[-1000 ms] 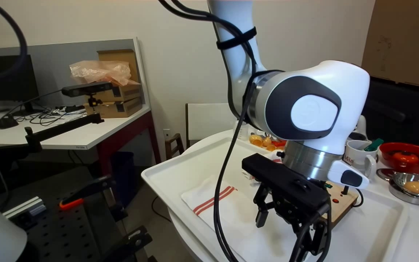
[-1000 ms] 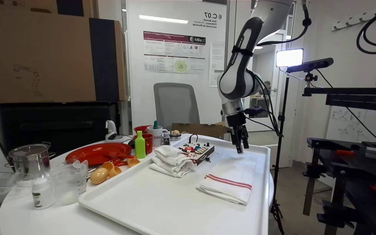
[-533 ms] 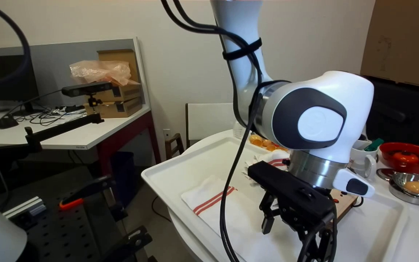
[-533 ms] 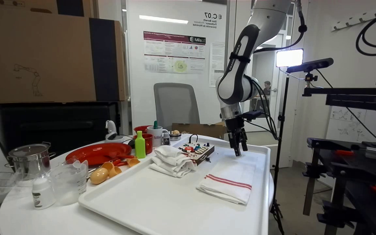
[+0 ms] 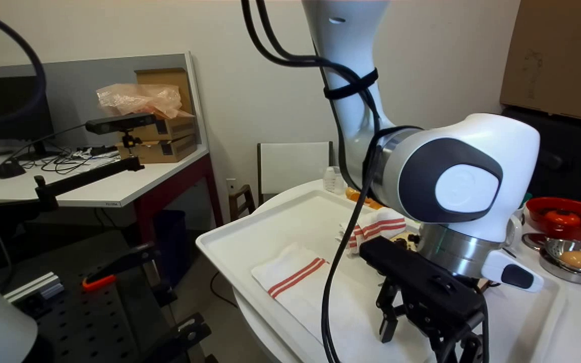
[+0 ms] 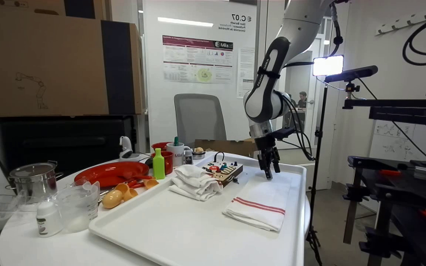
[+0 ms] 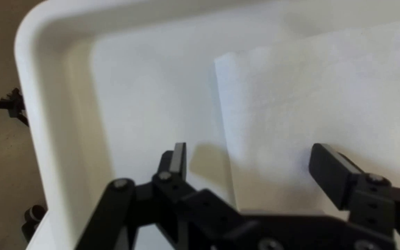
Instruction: Fold the towel on the table
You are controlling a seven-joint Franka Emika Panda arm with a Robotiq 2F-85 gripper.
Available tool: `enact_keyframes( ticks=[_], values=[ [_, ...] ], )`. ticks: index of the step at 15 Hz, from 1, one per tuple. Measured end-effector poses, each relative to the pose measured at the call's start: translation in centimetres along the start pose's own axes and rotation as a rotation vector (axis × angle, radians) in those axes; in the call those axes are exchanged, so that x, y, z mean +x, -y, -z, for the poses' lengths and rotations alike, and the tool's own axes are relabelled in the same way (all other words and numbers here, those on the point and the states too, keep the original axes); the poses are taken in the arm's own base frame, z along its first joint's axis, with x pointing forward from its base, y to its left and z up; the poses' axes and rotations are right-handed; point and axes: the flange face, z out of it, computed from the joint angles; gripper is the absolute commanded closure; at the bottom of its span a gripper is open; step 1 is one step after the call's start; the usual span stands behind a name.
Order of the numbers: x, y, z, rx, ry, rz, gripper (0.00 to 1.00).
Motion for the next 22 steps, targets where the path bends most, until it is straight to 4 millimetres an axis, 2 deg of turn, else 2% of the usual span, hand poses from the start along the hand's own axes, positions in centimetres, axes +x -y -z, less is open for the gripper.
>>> enact_keyframes(
  ticks=[6, 8, 16, 19, 22],
  values=[
    [0.5, -0.1, 0.6, 0.006, 0.034, -0.011, 0.88],
    [0.6, -0.1, 0.8, 0.007, 0.04, -0.018, 0.99],
    [0.7, -0.1, 1.0, 0.01, 0.053, -0.05, 0.98],
    [0.5, 0.4, 2.2, 0.014, 0.04, -0.049, 0.98],
    [0.0, 1.8, 4.3, 0.02, 0.021, -0.038, 0.98]
  ],
)
